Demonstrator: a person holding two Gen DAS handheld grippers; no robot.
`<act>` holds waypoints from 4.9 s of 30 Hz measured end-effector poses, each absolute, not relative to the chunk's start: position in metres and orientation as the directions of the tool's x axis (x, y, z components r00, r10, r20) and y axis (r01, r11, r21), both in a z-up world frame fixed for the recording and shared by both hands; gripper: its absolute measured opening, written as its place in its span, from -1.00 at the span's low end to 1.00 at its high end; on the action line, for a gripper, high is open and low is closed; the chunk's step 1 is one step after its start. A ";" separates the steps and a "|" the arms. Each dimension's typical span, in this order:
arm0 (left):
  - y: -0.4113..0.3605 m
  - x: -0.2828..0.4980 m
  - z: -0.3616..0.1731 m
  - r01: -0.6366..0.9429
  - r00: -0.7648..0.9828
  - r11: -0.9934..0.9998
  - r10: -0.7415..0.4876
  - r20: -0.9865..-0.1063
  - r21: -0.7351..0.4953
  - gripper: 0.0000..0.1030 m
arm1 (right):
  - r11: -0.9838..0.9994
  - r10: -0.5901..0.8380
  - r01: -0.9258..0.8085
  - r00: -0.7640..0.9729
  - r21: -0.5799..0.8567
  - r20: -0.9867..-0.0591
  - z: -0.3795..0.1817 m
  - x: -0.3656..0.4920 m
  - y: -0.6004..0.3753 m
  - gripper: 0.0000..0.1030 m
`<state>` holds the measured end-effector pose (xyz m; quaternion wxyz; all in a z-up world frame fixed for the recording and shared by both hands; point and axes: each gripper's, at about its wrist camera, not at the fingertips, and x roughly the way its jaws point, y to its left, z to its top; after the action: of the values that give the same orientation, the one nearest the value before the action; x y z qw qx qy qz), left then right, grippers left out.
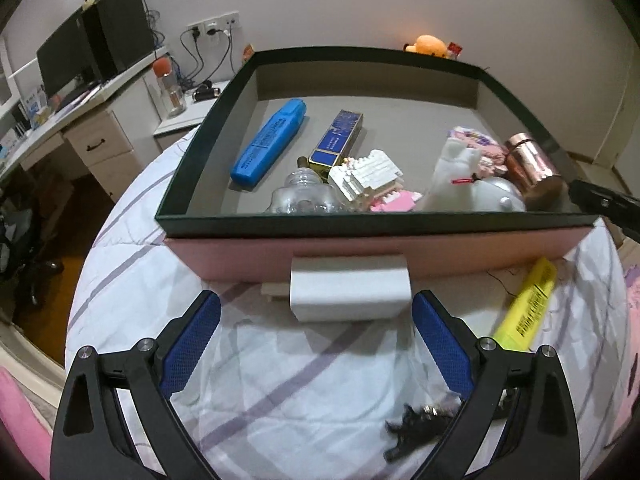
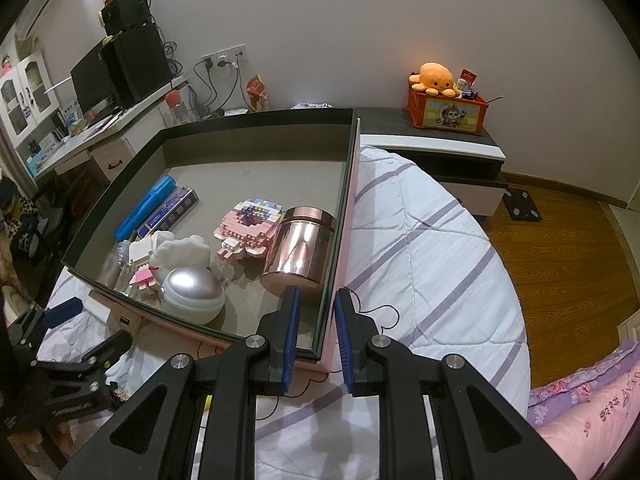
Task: Organize rigid objects
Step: 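Withdraw the left tool and close it on the white charger block, then lift the white charger with the left tool and carry it over the box, then lower the charger into the pink box and open the left tool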
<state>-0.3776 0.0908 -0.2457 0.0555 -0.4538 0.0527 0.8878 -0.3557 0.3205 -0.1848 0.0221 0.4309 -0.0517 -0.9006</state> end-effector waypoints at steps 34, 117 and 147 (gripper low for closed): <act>0.074 -0.352 -0.227 -0.265 -0.602 -0.962 0.112 -0.790 0.066 0.30 | -0.995 -0.086 0.009 -0.614 0.103 -0.785 -0.185 -0.357 0.321 -0.63; 0.131 -0.484 -0.232 -0.351 -0.545 -0.932 0.126 -0.829 0.090 0.32 | -0.995 -0.088 0.015 -0.610 0.100 -0.787 -0.186 -0.361 0.320 -0.61; 0.110 -0.477 -0.237 -0.294 -0.533 -0.943 0.030 -0.846 0.152 0.59 | -0.994 -0.097 0.017 -0.594 0.108 -0.798 -0.185 -0.364 0.321 -0.61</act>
<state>-0.4772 0.1095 -0.2374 0.0938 -0.4740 0.1396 0.8643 -0.3636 0.3206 -0.1852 0.0318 0.4493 -0.0444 -0.8917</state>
